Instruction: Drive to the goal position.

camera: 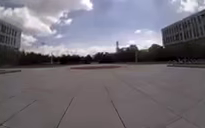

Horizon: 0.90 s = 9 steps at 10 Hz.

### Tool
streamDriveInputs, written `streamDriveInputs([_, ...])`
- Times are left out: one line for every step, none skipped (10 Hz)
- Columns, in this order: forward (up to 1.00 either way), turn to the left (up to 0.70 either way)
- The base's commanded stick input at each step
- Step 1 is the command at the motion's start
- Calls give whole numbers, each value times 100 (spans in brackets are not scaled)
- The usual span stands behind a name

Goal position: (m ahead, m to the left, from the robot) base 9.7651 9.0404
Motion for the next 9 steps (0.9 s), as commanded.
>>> streamDriveInputs([70,0])
streamDriveInputs([70,0])
streamDriveInputs([70,0])
streamDriveInputs([70,0])
streamDriveInputs([70,0])
streamDriveInputs([70,0])
streamDriveInputs([70,0])
streamDriveInputs([70,0])
streamDriveInputs([70,0])
